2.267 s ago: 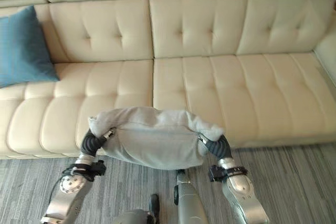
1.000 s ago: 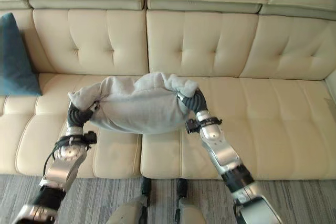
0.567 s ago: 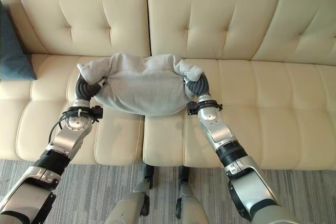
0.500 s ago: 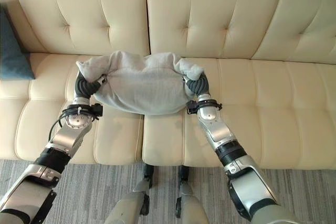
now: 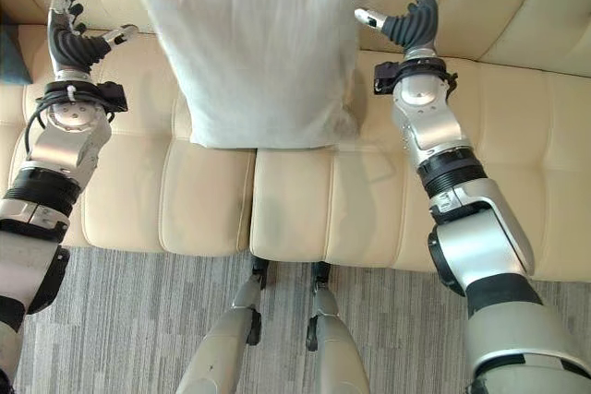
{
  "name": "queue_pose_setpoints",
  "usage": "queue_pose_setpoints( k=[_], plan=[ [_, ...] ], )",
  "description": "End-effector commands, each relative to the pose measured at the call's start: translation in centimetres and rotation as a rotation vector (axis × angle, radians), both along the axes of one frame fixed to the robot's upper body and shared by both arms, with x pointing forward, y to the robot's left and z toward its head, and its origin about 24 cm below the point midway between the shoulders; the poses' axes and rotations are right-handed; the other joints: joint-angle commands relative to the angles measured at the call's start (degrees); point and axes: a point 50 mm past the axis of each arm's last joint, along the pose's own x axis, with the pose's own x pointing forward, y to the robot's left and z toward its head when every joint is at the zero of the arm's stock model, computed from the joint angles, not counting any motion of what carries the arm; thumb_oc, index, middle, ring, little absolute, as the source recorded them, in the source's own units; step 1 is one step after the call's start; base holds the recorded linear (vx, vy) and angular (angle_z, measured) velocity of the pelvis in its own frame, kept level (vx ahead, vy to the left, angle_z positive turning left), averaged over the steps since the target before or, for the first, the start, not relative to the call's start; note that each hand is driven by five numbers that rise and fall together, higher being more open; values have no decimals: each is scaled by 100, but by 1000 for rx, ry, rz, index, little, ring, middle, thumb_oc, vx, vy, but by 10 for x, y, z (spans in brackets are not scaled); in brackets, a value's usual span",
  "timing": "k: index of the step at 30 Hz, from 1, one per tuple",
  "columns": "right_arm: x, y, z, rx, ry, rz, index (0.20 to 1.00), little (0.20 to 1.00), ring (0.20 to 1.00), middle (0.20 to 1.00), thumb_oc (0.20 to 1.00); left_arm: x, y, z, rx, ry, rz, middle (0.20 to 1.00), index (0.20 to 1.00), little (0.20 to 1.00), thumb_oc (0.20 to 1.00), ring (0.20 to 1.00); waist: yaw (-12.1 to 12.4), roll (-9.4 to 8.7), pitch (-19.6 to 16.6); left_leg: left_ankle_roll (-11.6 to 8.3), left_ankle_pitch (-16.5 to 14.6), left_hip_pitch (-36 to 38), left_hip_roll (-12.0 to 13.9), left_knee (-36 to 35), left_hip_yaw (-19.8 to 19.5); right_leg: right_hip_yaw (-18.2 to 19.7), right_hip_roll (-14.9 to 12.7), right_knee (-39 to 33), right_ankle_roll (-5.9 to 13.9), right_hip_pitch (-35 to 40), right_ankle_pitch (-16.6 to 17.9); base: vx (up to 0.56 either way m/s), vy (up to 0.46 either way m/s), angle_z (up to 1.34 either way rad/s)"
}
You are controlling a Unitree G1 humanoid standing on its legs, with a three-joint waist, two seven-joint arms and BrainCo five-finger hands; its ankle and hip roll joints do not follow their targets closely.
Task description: Pick up all the scattered cushions and arrange them neatly on the sofa.
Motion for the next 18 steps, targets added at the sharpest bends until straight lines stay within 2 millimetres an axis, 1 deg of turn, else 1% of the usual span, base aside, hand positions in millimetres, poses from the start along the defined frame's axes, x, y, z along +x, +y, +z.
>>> queue_pose_setpoints(
  k=[1,2,3,4,5,6,7,8,9,10,11,12,13,14,15,16,17,18],
  plan=[
    [-10,-13,2,0,-75,6,1000,1000,1000,1000,1000,-15,15,2,2,-89,-17,1000,1000,1000,1000,1000,43,-74,-449,-329,-809,508,-174,3,101,244,-315,-28,722,5,-131,0,0,0],
    [-15,-20,-1,-8,-87,4,1000,1000,1000,1000,1000,-21,18,-1,6,-97,-24,1000,1000,1000,1000,1000,32,-87,-449,-328,-817,528,-168,4,98,240,-313,-27,720,26,-141,34,-11,-1],
    [-29,-35,-22,-13,-90,-5,1000,1000,1000,1000,1000,-35,26,-24,1,-80,-32,1000,1000,1000,1000,1000,-13,-103,-478,-324,-853,628,-150,7,115,223,-310,-29,713,122,-182,52,-26,-1],
    [-39,-44,-42,-22,-72,-20,1000,1000,1000,1000,1000,-44,26,-39,3,-61,-44,1000,1000,1000,1000,1000,-35,-113,-535,-326,-879,715,-136,1,123,201,-306,-31,711,215,-217,74,-31,-1],
    [-47,-54,-57,-42,-50,-35,1000,1000,1000,1000,1000,-53,28,-53,2,-48,-51,1000,1000,1000,1000,1000,-55,-126,-549,-320,-912,785,-122,-5,123,190,-314,-31,706,290,-247,49,-26,9],
    [-49,-54,-62,-43,-39,-34,1000,1000,1000,1000,1000,-55,28,-57,3,-37,-51,1000,1000,1000,1000,1000,-57,-125,-582,-320,-918,820,-121,-11,118,184,-313,-31,706,324,-257,64,-30,13],
    [-60,-61,-81,-69,-1,-41,1000,1000,1000,1000,1000,-64,30,-73,-1,-3,-62,1000,1000,1000,1000,1000,-86,-135,-625,-318,-944,917,-105,-16,126,154,-311,-31,697,422,-294,84,-37,14],
    [-77,-71,-114,-102,77,-44,1000,1000,1000,1000,1000,-81,34,-106,-14,76,-65,1000,1000,1000,1000,1000,-115,-160,-684,-298,-1006,1089,-112,-27,112,114,-303,-30,680,598,-372,114,-51,6],
    [-89,-76,-131,-126,132,-46,1000,1000,1000,1000,1000,-92,34,-125,-30,130,-69,1000,1000,1000,1000,1000,-148,-163,-730,-283,-1038,1203,-113,-33,105,82,-309,-27,675,715,-409,115,-35,3],
    [-100,-82,-146,-144,185,-56,1000,1000,1000,1000,1000,-103,38,-143,-36,195,-57,1000,1000,1000,1000,1000,-175,-158,-780,-284,-1054,1310,-111,-36,97,50,-321,-26,671,835,-438,85,-16,3],
    [-109,-85,-168,-148,256,-50,1000,1000,1000,1000,1000,-114,42,-162,-34,271,-36,1000,1000,1000,1000,1000,-193,-156,-819,-277,-1082,1421,-113,-38,83,38,-327,-14,665,935,-459,55,-2,3],
    [-110,-85,-170,-148,260,-49,1000,1000,1000,1000,1000,-115,42,-164,-33,276,-36,1000,1000,1000,1000,1000,-193,-157,-827,-277,-1088,1446,-113,-40,81,34,-326,-19,666,963,-465,48,-23,-5],
    [-134,-94,-208,-189,426,-59,1000,1000,1000,1000,1000,-141,50,-197,-3,434,3,1000,1000,1000,1000,1000,-234,-156,-922,-263,-1119,1642,-105,-38,82,-18,-326,-5,654,1179,-514,30,-24,-7],
    [-134,-94,-208,-189,427,-59,1000,1000,1000,1000,1000,-141,50,-197,-3,435,3,1000,1000,1000,1000,1000,-234,-155,-921,-263,-1119,1648,-105,-39,81,-19,-326,-6,654,1185,-514,37,-21,-2],
    [-154,-97,-249,-190,601,-52,1000,1000,1000,1000,1000,-161,52,-231,-1,598,13,1000,1000,1000,1000,1000,-279,-153,-1031,-245,-1167,1833,-94,-27,97,-33,-327,17,642,1363,-556,18,5,6],
    [-163,-99,-265,-192,676,-56,1000,1000,1000,1000,1000,-171,54,-243,11,669,17,1000,1000,1000,1000,1000,-291,-144,-1084,-233,-1187,1898,-95,-11,100,-35,-326,24,636,1442,-573,19,5,7],
    [-164,-99,-266,-193,678,-55,1000,1000,1000,1000,1000,-171,54,-243,12,671,17,1000,1000,1000,1000,1000,-292,-145,-1086,-233,-1190,1914,-94,-14,99,-36,-326,21,636,1458,-577,0,0,0],
    [-182,-99,-300,-205,837,-54,1000,1000,1000,1000,1000,-193,56,-278,-50,825,46,1000,1000,1000,1000,1000,-303,-145,-1184,-215,-1233,2071,-69,15,109,-35,-319,40,626,1604,-630,-28,-7,-8]
  ],
)
